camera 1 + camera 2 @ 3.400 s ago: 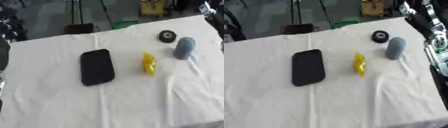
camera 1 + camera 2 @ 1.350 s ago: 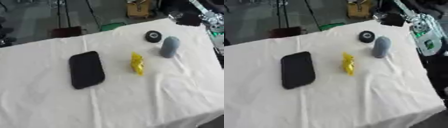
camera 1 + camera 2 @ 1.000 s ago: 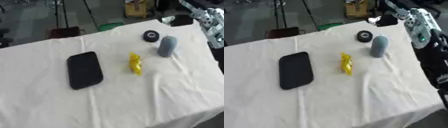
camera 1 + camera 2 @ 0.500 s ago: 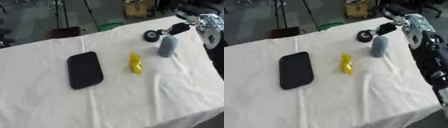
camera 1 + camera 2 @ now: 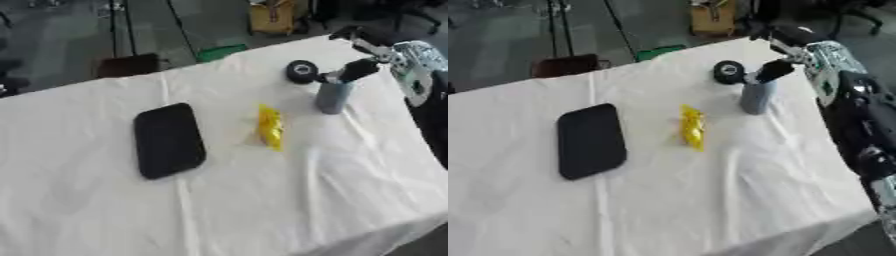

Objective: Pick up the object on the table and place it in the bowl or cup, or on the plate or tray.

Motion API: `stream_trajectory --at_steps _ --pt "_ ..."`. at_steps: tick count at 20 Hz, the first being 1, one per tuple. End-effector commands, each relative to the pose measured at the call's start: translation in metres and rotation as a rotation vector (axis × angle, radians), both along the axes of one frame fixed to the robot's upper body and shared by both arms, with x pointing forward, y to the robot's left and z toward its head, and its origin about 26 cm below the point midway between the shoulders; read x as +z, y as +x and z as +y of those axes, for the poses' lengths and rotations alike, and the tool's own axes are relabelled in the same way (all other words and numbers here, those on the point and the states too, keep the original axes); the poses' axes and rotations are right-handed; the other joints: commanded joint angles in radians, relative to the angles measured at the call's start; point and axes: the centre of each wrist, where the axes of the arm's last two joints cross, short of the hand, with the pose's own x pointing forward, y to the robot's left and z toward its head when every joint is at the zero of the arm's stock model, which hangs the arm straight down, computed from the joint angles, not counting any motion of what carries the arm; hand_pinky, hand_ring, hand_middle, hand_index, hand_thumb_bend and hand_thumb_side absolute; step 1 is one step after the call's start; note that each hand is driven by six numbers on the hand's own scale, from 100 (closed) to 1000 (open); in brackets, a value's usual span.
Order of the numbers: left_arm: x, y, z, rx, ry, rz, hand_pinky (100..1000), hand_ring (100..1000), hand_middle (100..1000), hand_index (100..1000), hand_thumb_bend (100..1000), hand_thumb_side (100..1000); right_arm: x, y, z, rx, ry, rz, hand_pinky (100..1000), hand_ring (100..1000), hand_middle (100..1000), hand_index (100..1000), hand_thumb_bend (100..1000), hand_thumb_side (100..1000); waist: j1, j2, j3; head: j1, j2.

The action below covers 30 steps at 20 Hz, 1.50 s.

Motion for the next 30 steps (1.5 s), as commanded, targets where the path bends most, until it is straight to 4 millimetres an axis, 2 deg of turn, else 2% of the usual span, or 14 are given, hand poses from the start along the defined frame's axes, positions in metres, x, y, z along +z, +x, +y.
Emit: stream_trajectory --at_steps 1,10,18,30 --pt "0.008 0.001 0.001 -0.005 0.006 -0.023 725 808 878 905 575 1000 0.019 -0.003 -0.013 -0.014 -0.005 -0.028 886 915 924 951 640 612 -0.004 -0.015 -0.001 -0.002 0.004" --pt "0.007 0.001 0.001 -0.01 0.005 -0.02 723 806 877 906 569 1000 0.009 -0.006 -0.019 -0.055 0.005 0.024 864 894 920 947 632 604 -0.003 -0.014 -0.001 -0.004 0.004" --pt "0.008 0.001 0.0 -0.017 0.003 -0.021 721 803 877 907 566 1000 0.0 -0.005 -0.016 -0.048 0.024 0.048 850 876 914 943 622 603 0.0 -0.014 0.0 -0.009 0.004" --pt "0.007 0.002 -0.002 -0.026 0.0 -0.017 718 798 875 908 560 1000 -0.016 -0.004 -0.015 -0.04 0.149 0.103 817 855 895 928 580 595 0.007 -0.013 0.005 -0.024 0.004"
